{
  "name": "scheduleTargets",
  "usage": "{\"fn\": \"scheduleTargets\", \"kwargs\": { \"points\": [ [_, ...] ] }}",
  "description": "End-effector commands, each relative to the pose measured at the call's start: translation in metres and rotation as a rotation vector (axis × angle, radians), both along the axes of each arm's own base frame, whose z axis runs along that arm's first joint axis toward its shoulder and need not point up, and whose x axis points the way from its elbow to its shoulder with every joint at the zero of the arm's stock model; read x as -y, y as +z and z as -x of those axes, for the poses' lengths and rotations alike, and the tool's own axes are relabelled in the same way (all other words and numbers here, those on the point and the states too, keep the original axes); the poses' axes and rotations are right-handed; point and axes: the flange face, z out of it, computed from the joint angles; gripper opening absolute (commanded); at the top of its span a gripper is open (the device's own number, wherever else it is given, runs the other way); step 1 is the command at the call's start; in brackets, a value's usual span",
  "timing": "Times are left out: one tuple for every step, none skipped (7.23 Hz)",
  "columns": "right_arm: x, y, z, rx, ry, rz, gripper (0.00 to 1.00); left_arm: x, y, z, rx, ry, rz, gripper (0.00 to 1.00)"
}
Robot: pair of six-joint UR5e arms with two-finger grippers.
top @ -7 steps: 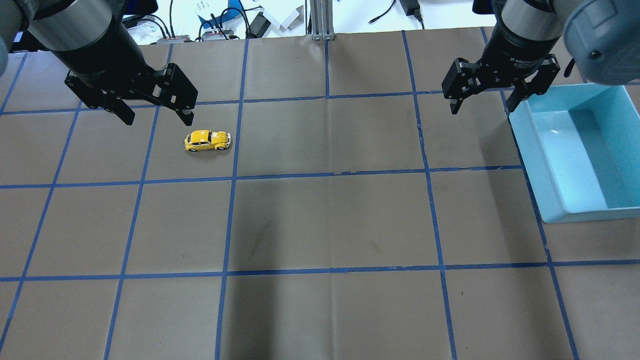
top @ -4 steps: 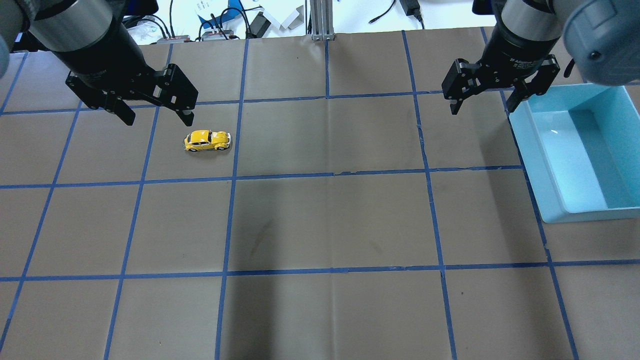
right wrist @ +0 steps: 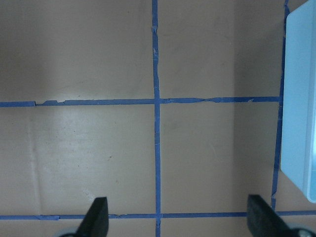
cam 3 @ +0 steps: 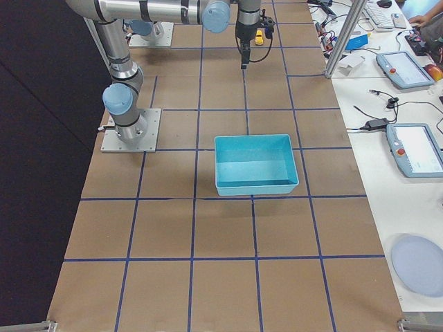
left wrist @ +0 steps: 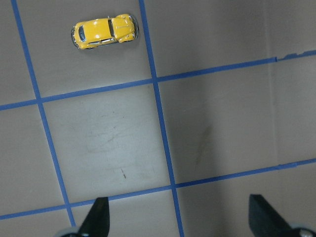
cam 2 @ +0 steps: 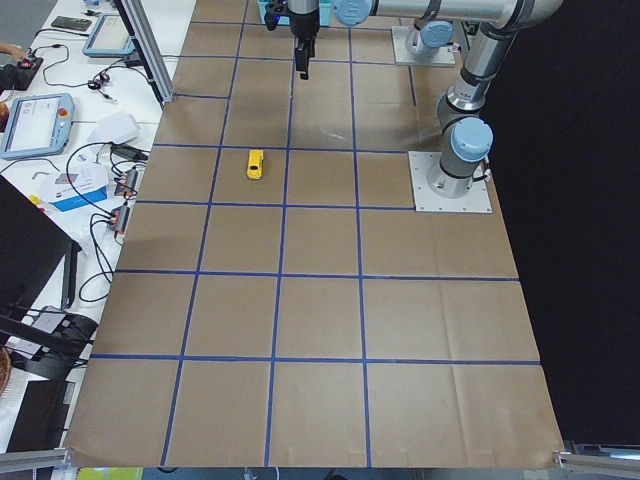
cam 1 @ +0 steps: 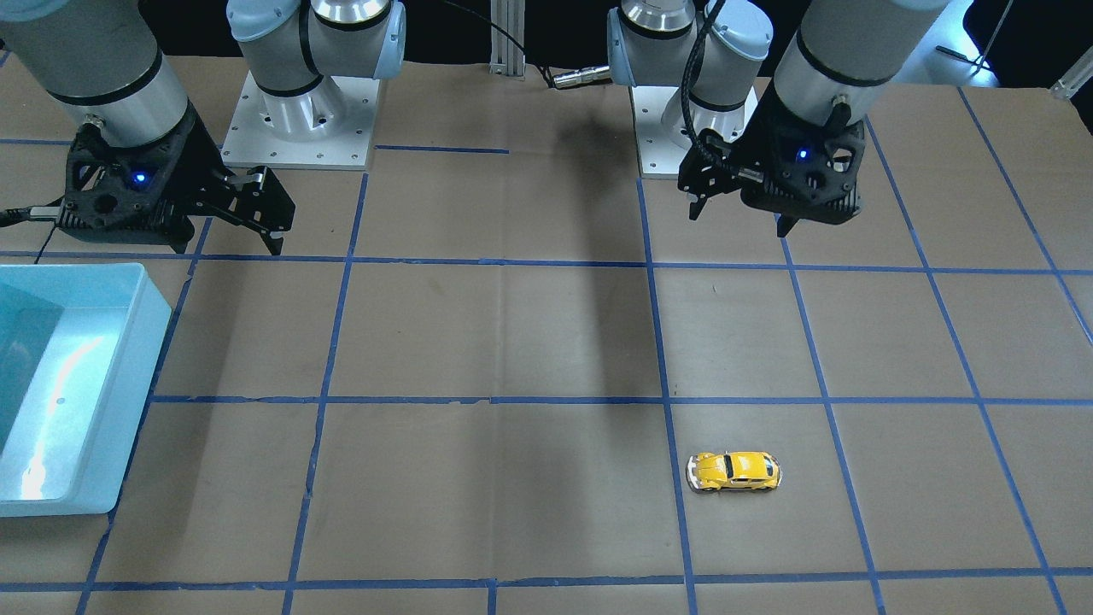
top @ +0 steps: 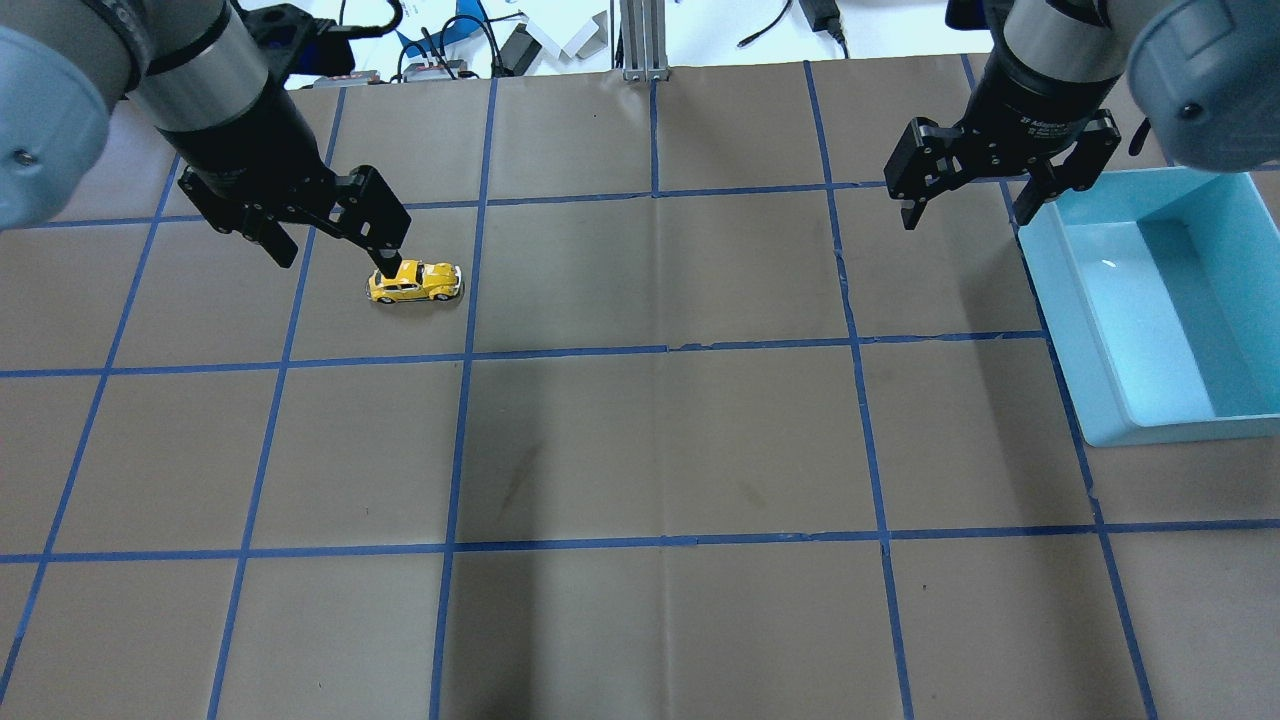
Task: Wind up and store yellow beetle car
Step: 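Move the left gripper down over the yellow beetle car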
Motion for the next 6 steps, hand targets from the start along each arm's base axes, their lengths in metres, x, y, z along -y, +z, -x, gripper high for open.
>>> {"fn": "scheduleTargets", "kwargs": {
  "points": [
    [0.0, 0.0, 0.001, 0.0, -0.001, -0.001, 1.0, 0.038, -0.065, 0.0, 0.002, -0.042, 0.057, 1.0],
    [0.0, -0.001, 0.001, 0.0, -0.002, -0.002, 1.0, 0.046, -0.086, 0.0, 0.0, -0.097, 0.061, 1.0],
    [0.0, 0.0, 0.001, 0.0, -0.001, -0.001, 1.0, 0.051, -0.103, -0.001, -0.001, -0.137, 0.068, 1.0],
    [0.0, -0.001, 0.001, 0.0, -0.002, -0.002, 1.0, 0.066, -0.128, -0.001, 0.005, -0.151, 0.116, 1.0],
    [0.0, 0.0, 0.001, 0.002, -0.002, -0.001, 1.0, 0.072, -0.158, -0.002, 0.025, -0.205, 0.095, 1.0],
    [0.0, -0.001, 0.001, 0.002, -0.002, -0.002, 1.0, 0.069, -0.166, -0.002, 0.026, -0.333, 0.083, 1.0]
  ]
}}
